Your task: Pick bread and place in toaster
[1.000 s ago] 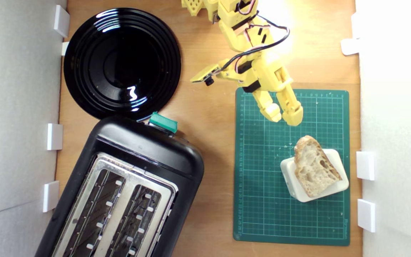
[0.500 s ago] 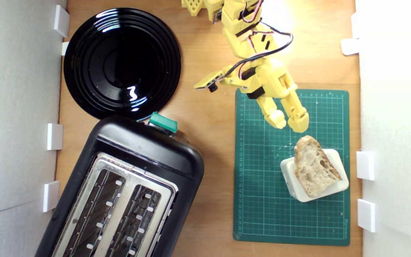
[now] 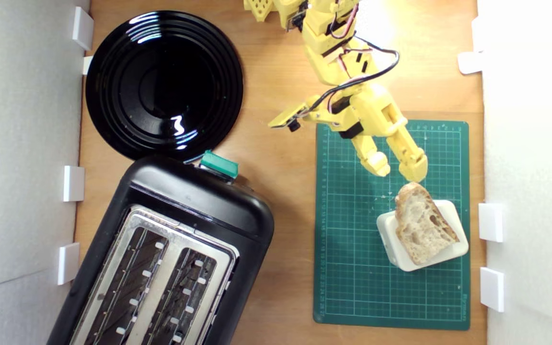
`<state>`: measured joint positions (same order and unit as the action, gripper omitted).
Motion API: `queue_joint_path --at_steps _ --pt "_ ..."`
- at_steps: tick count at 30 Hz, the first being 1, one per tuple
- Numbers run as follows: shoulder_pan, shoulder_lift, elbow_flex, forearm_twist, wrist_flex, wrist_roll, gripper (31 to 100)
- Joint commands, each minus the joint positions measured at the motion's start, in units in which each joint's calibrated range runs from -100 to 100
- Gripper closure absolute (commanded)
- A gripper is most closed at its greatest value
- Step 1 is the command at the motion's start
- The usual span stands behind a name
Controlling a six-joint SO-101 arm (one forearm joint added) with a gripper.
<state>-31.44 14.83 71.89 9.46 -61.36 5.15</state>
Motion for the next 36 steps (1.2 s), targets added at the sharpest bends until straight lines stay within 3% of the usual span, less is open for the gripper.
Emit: queue_joint_path --at_steps 1,36 --pt "-0.71 0.15 -3.85 -0.49 -1.78 -0.05 39.5" --pt "-1.52 12.63 -21.91 -0.49 -1.61 0.42 40.1"
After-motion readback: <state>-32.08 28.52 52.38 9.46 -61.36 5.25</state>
